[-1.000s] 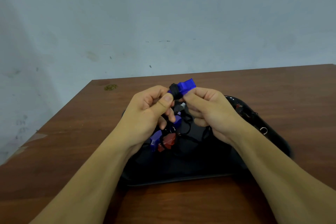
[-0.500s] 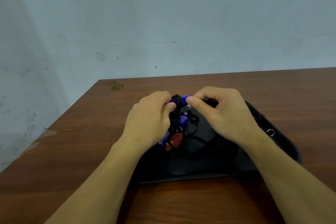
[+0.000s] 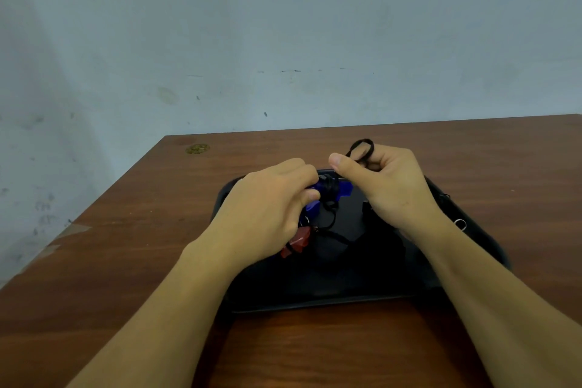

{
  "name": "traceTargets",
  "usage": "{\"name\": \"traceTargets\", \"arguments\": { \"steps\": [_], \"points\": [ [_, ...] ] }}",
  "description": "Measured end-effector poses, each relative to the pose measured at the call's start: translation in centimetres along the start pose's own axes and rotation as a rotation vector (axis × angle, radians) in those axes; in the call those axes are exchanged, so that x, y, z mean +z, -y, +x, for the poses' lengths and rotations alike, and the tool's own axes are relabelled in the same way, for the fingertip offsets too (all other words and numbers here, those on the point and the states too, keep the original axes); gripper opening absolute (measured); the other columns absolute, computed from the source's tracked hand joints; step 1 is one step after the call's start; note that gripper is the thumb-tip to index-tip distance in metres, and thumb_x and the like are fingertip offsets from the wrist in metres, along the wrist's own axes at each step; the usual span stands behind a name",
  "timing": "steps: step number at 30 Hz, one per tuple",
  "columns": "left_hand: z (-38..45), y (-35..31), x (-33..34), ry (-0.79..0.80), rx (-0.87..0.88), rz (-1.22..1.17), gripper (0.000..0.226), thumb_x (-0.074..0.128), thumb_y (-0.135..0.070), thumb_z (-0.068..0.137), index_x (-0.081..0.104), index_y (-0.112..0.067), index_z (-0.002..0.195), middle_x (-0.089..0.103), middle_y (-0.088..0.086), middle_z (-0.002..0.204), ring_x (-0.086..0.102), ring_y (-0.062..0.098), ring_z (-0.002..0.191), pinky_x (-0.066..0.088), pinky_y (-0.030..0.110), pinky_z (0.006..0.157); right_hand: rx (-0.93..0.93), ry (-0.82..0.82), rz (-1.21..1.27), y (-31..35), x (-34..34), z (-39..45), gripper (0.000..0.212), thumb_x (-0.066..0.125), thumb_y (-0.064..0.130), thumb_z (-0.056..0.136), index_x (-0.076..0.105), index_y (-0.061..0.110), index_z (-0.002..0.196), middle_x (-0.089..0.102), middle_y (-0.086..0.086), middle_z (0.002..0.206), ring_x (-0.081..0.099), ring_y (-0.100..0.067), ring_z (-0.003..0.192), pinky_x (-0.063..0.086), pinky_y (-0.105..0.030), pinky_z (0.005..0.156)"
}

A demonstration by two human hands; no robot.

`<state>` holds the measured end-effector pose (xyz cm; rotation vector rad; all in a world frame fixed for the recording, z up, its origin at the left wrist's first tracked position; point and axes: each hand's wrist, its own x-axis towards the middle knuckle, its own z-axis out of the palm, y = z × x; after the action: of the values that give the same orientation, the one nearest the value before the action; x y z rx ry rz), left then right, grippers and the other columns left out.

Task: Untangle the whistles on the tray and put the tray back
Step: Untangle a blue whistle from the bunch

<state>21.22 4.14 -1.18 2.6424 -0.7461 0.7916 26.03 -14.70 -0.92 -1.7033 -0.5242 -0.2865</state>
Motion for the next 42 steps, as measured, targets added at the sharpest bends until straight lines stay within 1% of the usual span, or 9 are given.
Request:
{"name": "traceTargets", "arguments": {
  "steps": [6, 11, 14, 19, 22, 25, 32, 36, 42],
  "points": [
    [0.1, -0.1, 0.2, -0.127, 0.046, 0.033, 0.027, 0.039, -0.030, 0.098, 0.058, -0.011, 0.091, 0.051, -0.002, 0.083, 0.048, 0.022, 0.069, 0.047, 0.047, 0.054, 0.246, 0.155, 0.252, 0.1, 0.1, -0.2, 0.023, 0.067, 0.033, 0.093, 0.059, 0.015, 0.081, 0.069, -0.007, 0.079, 0.067, -0.017, 0.059, 0.038, -0.022, 0.041],
    [0.2, -0.1, 0.4, -0.177, 0.019, 0.090, 0.022, 0.046, -0.030, 0.099, 0.063, -0.015, 0.096, 0.057, -0.005, 0.087, 0.052, 0.018, 0.077, 0.048, 0.040, 0.060, 0.220, 0.139, 0.405, 0.3, 0.1, -0.2, 0.022, 0.070, 0.028, 0.087, 0.058, 0.011, 0.080, 0.070, -0.011, 0.073, 0.064, -0.016, 0.054, 0.047, -0.020, 0.045],
    [0.0, -0.4, 0.5, -0.159, -0.164, -0.255, 0.014, 0.058, -0.031, 0.099, 0.068, -0.021, 0.097, 0.064, -0.010, 0.082, 0.057, 0.010, 0.073, 0.046, 0.025, 0.064, 0.121, 0.078, 0.347, 0.1, 0.3, -0.1, 0.020, 0.069, 0.019, 0.092, 0.061, 0.011, 0.076, 0.069, -0.012, 0.069, 0.063, -0.019, 0.053, 0.052, -0.024, 0.048],
    [0.4, -1.6, 0.4, -0.029, -0.428, -0.767, 0.034, 0.052, -0.038, 0.101, 0.070, -0.012, 0.088, 0.069, 0.002, 0.073, 0.058, 0.019, 0.055, 0.047, 0.035, 0.048, -0.031, 0.032, 0.254, 0.5, 0.7, -0.3, 0.018, 0.071, 0.015, 0.091, 0.063, 0.012, 0.075, 0.065, -0.011, 0.067, 0.064, -0.023, 0.056, 0.056, -0.031, 0.053],
    [0.2, -1.5, 0.4, -0.021, -0.358, -0.689, 0.026, 0.053, -0.032, 0.102, 0.065, -0.017, 0.085, 0.065, -0.008, 0.065, 0.056, 0.005, 0.049, 0.044, 0.021, 0.050, -0.074, 0.035, 0.201, 0.6, 0.9, -0.4, 0.019, 0.073, 0.018, 0.090, 0.065, 0.012, 0.074, 0.064, -0.007, 0.066, 0.062, -0.024, 0.061, 0.055, -0.037, 0.060],
    [0.0, -1.1, 0.5, -0.068, -0.280, -0.530, 0.021, 0.055, -0.039, 0.100, 0.064, -0.022, 0.091, 0.066, -0.007, 0.072, 0.062, 0.008, 0.061, 0.048, 0.028, 0.058, -0.103, 0.056, 0.181, 0.4, 0.6, -0.3, 0.022, 0.072, 0.019, 0.091, 0.066, 0.012, 0.071, 0.063, -0.012, 0.068, 0.057, -0.033, 0.066, 0.053, -0.041, 0.066],
    [0.0, -1.5, 1.0, -0.123, -0.294, -0.394, 0.026, 0.060, -0.033, 0.097, 0.063, -0.029, 0.123, 0.067, -0.020, 0.086, 0.064, -0.001, 0.076, 0.045, 0.011, 0.065, -0.016, 0.009, 0.246, 0.1, 0.9, -0.3, 0.019, 0.072, 0.014, 0.090, 0.068, 0.013, 0.072, 0.069, 0.000, 0.067, 0.064, -0.012, 0.064, 0.055, -0.024, 0.058],
    [0.1, -1.7, 1.0, -0.206, -0.348, -0.531, 0.020, 0.061, -0.032, 0.097, 0.064, -0.029, 0.116, 0.068, -0.008, 0.082, 0.065, 0.009, 0.070, 0.055, 0.029, 0.062, 0.003, -0.082, 0.302, 0.3, 0.9, 0.0, 0.020, 0.071, 0.013, 0.091, 0.066, 0.014, 0.071, 0.068, 0.005, 0.065, 0.065, -0.011, 0.063, 0.056, -0.024, 0.056],
    [0.5, -2.5, 1.2, -0.322, -0.398, -0.859, 0.020, 0.054, -0.007, 0.100, 0.070, -0.018, 0.105, 0.069, 0.006, 0.079, 0.060, 0.016, 0.059, 0.052, 0.029, 0.047, 0.045, -0.128, 0.372, -0.2, 1.2, 0.0, 0.021, 0.072, 0.018, 0.090, 0.064, 0.008, 0.073, 0.064, 0.004, 0.062, 0.061, -0.011, 0.060, 0.056, -0.026, 0.058]
  ]
}}
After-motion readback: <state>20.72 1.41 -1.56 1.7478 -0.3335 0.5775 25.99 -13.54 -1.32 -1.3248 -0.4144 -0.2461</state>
